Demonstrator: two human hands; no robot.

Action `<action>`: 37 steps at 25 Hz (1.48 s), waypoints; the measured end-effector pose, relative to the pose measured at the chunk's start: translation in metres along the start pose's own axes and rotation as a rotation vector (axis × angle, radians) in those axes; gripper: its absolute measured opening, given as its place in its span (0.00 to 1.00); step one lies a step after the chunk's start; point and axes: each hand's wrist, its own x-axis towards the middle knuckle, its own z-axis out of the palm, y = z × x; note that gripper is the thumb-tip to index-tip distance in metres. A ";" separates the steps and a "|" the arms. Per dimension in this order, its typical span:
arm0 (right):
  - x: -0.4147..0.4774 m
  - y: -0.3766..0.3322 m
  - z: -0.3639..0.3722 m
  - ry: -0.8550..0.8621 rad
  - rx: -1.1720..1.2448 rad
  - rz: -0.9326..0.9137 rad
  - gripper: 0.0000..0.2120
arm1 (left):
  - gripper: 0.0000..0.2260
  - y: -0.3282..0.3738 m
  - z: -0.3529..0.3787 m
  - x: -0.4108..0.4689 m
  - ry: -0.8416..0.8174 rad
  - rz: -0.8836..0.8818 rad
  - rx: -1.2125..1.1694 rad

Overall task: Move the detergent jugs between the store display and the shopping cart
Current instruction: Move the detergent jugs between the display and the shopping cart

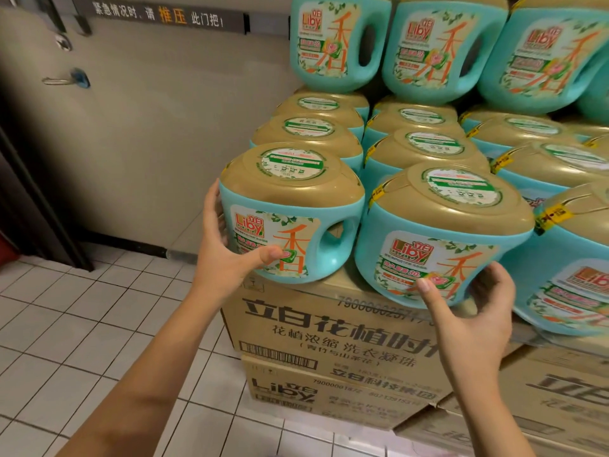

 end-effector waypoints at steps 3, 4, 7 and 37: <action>0.000 0.000 0.002 0.033 0.015 0.001 0.37 | 0.46 -0.003 0.007 -0.007 0.067 0.001 -0.021; 0.000 0.000 0.002 0.041 0.025 -0.005 0.36 | 0.44 -0.004 0.008 -0.008 0.083 -0.006 -0.027; 0.001 0.000 0.003 0.047 0.041 -0.024 0.34 | 0.43 -0.006 0.012 -0.014 0.149 -0.017 0.028; -0.429 -0.001 -0.281 0.693 -0.338 1.087 0.06 | 0.07 -0.015 0.194 -0.314 -1.285 -0.636 0.163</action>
